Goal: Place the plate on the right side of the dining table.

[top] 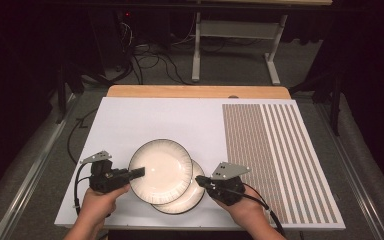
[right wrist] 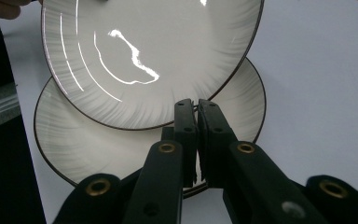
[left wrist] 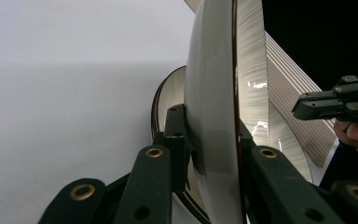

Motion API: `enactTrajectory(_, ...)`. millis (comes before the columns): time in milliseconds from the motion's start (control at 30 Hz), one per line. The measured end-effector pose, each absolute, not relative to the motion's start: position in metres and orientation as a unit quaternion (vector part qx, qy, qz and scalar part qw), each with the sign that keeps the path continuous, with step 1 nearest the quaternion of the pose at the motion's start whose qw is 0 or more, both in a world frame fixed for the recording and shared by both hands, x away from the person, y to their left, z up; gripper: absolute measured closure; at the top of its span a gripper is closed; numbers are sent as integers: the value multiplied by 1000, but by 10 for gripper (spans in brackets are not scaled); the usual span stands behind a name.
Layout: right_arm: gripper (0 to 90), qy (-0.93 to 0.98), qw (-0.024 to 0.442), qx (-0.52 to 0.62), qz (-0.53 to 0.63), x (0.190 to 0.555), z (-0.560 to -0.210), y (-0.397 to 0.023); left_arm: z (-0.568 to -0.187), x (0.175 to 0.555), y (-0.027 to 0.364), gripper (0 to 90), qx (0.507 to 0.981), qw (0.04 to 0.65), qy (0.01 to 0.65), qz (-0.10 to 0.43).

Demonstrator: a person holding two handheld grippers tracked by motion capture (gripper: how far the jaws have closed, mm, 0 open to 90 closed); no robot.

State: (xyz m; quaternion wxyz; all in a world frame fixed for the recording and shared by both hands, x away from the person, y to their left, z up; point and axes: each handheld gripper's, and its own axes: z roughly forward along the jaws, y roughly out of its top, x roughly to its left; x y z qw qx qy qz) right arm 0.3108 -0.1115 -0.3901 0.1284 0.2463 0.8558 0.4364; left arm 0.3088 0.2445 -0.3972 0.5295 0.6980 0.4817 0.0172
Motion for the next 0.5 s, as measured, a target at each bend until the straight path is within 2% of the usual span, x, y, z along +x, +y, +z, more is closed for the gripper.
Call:
enactTrajectory(167, 862, 851, 131, 253, 440, 311, -388, -117, -396, 307, 244, 784, 697, 536, 475, 25)
enactTrajectory(500, 794, 836, 142, 274, 454, 312, -379, -139, -389, 302, 245, 794, 693, 545, 466, 77)
